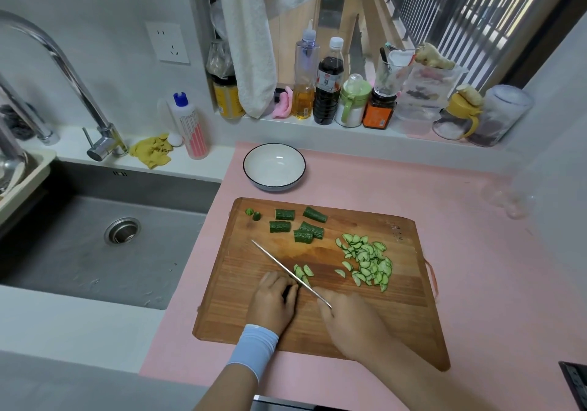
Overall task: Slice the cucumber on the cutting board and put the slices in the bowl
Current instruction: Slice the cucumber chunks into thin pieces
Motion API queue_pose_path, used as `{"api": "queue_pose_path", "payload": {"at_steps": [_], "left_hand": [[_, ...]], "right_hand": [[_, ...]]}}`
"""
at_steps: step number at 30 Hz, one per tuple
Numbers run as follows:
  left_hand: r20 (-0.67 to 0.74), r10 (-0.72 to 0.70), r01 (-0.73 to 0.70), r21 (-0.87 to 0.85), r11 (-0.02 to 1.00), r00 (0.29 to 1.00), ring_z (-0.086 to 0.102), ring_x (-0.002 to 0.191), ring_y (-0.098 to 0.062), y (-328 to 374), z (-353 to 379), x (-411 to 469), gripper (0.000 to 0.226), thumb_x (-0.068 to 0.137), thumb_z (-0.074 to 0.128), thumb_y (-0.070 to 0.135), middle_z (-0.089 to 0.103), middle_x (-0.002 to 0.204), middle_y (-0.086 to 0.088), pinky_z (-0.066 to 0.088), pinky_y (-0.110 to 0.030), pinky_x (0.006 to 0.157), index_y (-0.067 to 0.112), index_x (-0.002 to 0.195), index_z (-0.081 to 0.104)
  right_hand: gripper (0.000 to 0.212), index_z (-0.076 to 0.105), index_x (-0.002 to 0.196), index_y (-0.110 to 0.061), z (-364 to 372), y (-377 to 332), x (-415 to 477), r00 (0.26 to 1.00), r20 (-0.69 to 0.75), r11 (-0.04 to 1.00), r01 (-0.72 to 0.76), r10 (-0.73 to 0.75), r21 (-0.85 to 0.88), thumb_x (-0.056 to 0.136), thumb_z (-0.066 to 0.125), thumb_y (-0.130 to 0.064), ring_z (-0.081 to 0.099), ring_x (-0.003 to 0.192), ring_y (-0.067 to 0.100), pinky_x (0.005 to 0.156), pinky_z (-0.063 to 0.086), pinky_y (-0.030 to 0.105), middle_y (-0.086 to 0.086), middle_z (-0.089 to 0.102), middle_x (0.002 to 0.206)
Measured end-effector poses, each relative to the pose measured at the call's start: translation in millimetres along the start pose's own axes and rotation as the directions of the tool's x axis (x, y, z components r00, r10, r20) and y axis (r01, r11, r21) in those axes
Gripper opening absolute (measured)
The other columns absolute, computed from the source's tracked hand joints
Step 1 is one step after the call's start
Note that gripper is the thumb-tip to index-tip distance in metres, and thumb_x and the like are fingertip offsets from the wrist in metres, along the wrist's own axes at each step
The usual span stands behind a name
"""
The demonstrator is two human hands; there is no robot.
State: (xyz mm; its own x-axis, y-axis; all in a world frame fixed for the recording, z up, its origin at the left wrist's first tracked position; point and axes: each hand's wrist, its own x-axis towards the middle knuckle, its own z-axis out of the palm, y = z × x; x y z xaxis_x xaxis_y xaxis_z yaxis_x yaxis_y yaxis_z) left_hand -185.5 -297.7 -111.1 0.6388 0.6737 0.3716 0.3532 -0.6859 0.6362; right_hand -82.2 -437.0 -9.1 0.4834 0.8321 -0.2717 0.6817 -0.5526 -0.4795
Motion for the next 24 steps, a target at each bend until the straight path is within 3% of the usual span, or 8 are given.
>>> {"api": "queue_pose_path", "payload": {"at_steps": [3,6,11,14,17,20,24], "left_hand": [[-0.004,0.011,-0.011,-0.001,1.0,1.0,0.047,0.077,-0.01,0.0,-0.5,0.3,0.022,0.07,0.083,-0.001,0.058,0.075,0.0,0.034,-0.008,0.077,0.011,0.071,0.064],[0.002,0.016,-0.016,-0.004,1.0,1.0,0.048,0.078,-0.009,-1.7,-0.6,-0.1,0.021,0.069,0.083,-0.001,0.059,0.076,0.001,0.036,-0.008,0.078,0.011,0.073,0.065],[0.006,0.007,-0.007,-0.005,1.0,1.0,0.049,0.079,-0.01,-2.8,-0.1,-0.4,0.02,0.07,0.082,0.0,0.06,0.078,0.001,0.036,-0.008,0.08,0.011,0.074,0.066],[0.013,-0.014,0.014,-0.015,1.0,1.0,0.051,0.079,-0.01,-2.9,0.1,-0.7,0.019,0.071,0.082,0.0,0.06,0.079,0.002,0.038,-0.009,0.079,0.012,0.075,0.067],[0.011,-0.017,0.017,-0.009,1.0,1.0,0.051,0.079,-0.01,-2.4,0.1,-0.9,0.019,0.071,0.082,0.0,0.06,0.078,0.002,0.037,-0.008,0.079,0.011,0.075,0.067],[0.008,-0.02,0.02,-0.007,1.0,1.0,0.051,0.078,-0.009,-3.0,0.6,-0.7,0.018,0.071,0.082,0.001,0.06,0.078,0.002,0.036,-0.007,0.08,0.011,0.074,0.067],[0.011,-0.009,0.009,-0.002,1.0,1.0,0.052,0.08,-0.012,-3.0,1.2,-2.2,0.017,0.073,0.08,0.001,0.058,0.08,0.001,0.039,-0.011,0.078,0.01,0.076,0.067]], "right_hand": [[0.027,0.06,0.116,-0.041,-6.9,5.2,-13.6,1.0,-0.003,1.0,-0.01,0.01,0.026,0.103,0.037,-0.037,0.051,0.058,0.011,0.055,0.042,0.028,-0.007,0.058,0.065],[0.028,0.056,0.083,-0.039,-14.7,6.8,-24.9,0.999,0.038,0.999,-0.035,0.034,0.03,0.104,0.038,-0.033,0.04,0.05,0.007,0.049,0.032,0.021,-0.013,0.046,0.054],[0.042,0.046,0.065,-0.048,-16.3,7.1,-26.7,0.997,0.064,0.998,-0.052,0.05,0.031,0.104,0.039,-0.033,0.043,0.049,0.008,0.048,0.031,0.021,-0.024,0.053,0.056],[0.036,0.044,0.072,-0.049,-15.4,6.5,-22.1,0.997,0.075,0.998,-0.034,0.03,0.046,0.103,0.038,-0.033,0.041,0.051,0.006,0.049,0.03,0.019,-0.012,0.047,0.055],[0.025,0.057,0.091,-0.04,-6.8,8.1,-11.5,0.996,0.077,0.997,-0.057,0.053,0.051,0.104,0.037,-0.034,0.041,0.052,0.005,0.049,0.031,0.019,-0.012,0.045,0.058],[0.023,0.06,0.098,-0.04,1.6,3.4,3.4,0.996,0.075,0.998,-0.051,0.048,0.04,0.101,0.038,-0.034,0.05,0.058,0.009,0.058,0.042,0.029,-0.008,0.057,0.065],[0.027,0.063,0.111,-0.033,4.5,-6.8,18.6,0.998,0.06,0.999,-0.035,0.034,0.026,0.1,0.039,-0.033,0.064,0.077,0.024,0.066,0.048,0.033,0.001,0.071,0.083]]}}
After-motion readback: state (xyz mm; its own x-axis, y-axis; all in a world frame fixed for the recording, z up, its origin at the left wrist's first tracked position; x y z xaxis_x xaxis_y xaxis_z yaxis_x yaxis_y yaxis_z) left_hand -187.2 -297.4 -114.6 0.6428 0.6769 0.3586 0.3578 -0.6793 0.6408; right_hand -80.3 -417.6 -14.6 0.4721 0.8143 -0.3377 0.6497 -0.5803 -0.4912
